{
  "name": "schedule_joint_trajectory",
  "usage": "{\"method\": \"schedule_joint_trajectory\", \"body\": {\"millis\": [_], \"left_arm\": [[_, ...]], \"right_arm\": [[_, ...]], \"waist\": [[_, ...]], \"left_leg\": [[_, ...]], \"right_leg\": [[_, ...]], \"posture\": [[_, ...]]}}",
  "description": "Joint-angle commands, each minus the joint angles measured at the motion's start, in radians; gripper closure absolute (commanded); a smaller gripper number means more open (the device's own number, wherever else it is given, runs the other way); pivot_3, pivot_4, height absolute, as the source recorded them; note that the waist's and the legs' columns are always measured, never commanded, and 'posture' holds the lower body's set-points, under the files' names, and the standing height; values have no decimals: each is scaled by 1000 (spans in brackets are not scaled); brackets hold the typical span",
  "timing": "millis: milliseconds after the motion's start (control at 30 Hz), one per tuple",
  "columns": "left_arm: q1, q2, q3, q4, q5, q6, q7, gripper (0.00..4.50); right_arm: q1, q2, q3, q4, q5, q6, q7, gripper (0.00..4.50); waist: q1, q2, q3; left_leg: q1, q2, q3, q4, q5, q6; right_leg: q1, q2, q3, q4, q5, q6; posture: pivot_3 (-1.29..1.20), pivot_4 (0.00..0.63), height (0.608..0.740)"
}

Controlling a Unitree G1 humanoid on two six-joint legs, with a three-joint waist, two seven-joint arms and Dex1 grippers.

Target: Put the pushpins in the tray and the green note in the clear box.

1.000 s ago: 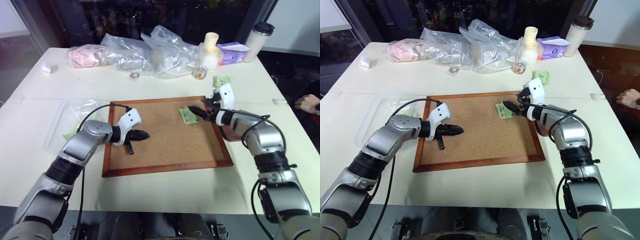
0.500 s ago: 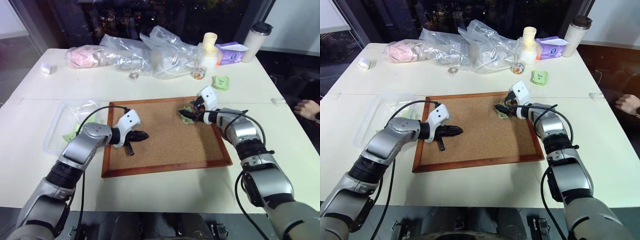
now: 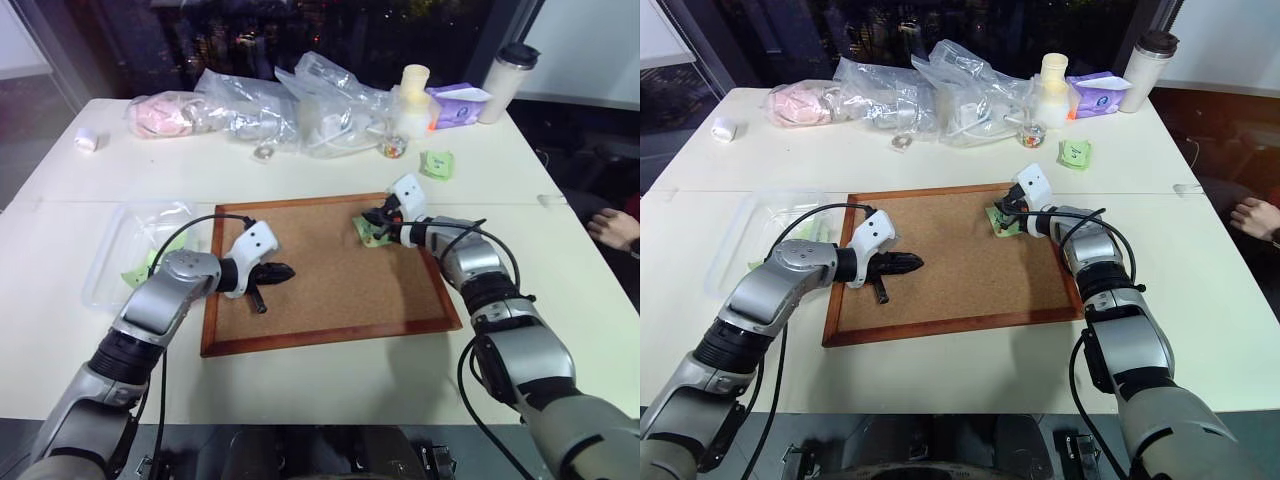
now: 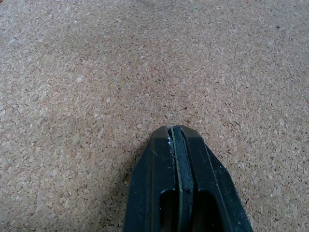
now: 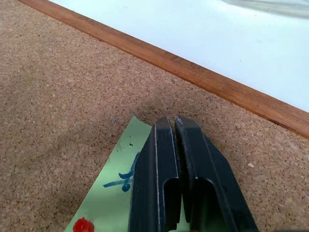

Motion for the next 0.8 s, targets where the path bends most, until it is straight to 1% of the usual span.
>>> {"method": "schedule_joint_trajectory", "body": {"millis": [33,167,300,700,800], "left_arm": [[21,0,-36,18,28,35,-4,4500],[23,0,-44,17,32,38,-9,4500],[26,-2,-49,17,36,38,-11,4500],[27,-13,-59,17,48,37,-27,4500],[28,-13,-56,14,52,34,-29,4500]], "right_arm": [[-7,-5,-29,-23,-8,-35,-11,4441],[-8,-11,-61,-55,-4,-87,-61,4441],[0,-13,-82,-101,10,-106,-80,4441],[35,-8,-113,-199,17,-80,-111,4441],[62,-32,-162,-263,45,-41,-141,4441]], "waist": [[-1,0,0],[-1,0,0],[-1,1,1],[-3,2,0],[-3,2,0]], "left_leg": [[0,0,0,0,0,0],[0,0,0,0,0,0],[0,0,0,0,0,0],[1,0,0,0,0,0],[1,0,0,0,0,0]], "right_leg": [[0,0,0,0,0,0],[0,0,0,0,0,0],[0,0,0,0,0,0],[1,-1,0,0,0,0],[1,-1,0,0,0,0]], "posture": [[0,150,737],[0,150,737],[0,150,737],[0,150,737],[0,150,737]]}}
